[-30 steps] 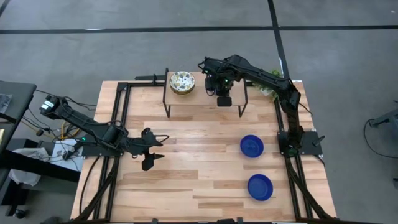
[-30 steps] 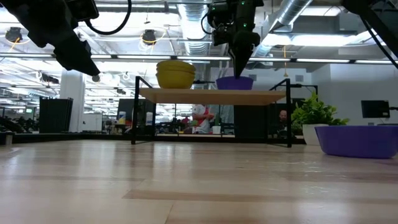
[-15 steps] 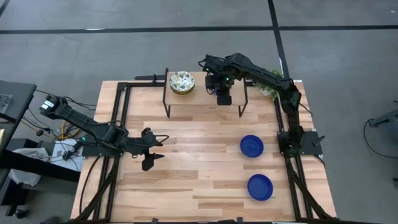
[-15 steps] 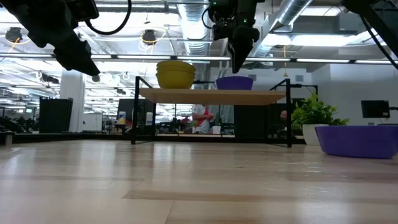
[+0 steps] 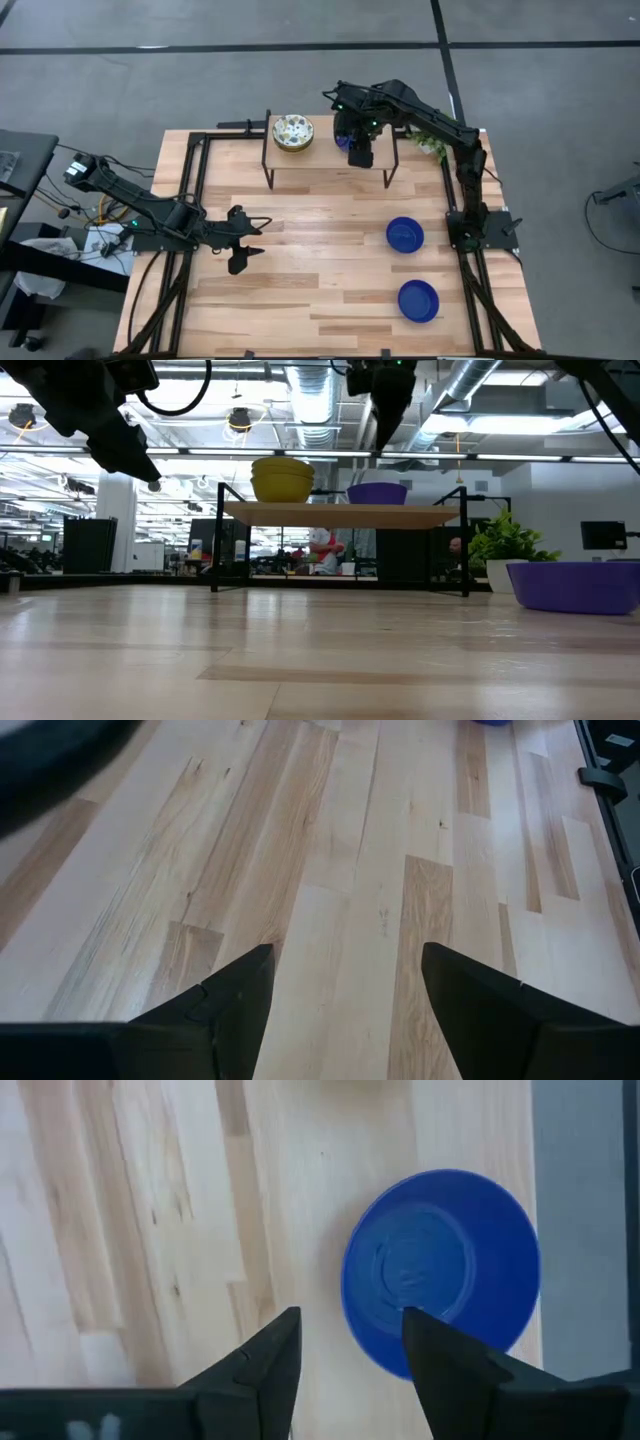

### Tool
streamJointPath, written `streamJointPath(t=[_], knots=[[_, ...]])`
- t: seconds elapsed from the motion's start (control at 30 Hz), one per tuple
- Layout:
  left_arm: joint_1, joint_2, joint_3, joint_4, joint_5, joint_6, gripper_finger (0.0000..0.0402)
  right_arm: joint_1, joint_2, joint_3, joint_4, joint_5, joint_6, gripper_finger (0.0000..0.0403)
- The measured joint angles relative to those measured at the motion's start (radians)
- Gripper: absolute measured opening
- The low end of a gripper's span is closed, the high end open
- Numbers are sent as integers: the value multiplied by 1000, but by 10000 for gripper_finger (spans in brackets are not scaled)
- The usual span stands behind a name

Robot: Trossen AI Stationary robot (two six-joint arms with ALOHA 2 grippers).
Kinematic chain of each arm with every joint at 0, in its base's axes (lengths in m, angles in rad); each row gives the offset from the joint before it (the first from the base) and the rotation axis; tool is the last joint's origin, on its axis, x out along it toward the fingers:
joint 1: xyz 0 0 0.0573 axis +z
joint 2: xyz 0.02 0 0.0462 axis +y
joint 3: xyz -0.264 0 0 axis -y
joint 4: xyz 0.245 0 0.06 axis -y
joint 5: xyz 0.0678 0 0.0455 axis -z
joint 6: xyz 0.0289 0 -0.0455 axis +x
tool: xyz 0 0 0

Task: Pick & Place Mini bowls
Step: Stack the top blue bowl on the blue bowl on the shelf

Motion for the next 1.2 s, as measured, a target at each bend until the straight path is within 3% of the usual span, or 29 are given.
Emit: streamJointPath(t=[0.2,0.57,0.77,1.0,1.2], knots=[[0,0,0,0,0,-3,253,-1,-39,0,0,-30,19,156],[2,-28,0,13,0,42,253,5,-134,-4,0,-247,85,136],[3,-182,-41,31,0,123,253,50,-182,-64,-1,-251,87,134],[3,-419,-205,178,22,124,253,130,-217,-166,-1,-231,135,133],[2,-470,-332,333,105,123,253,194,-256,-278,25,-228,213,134]])
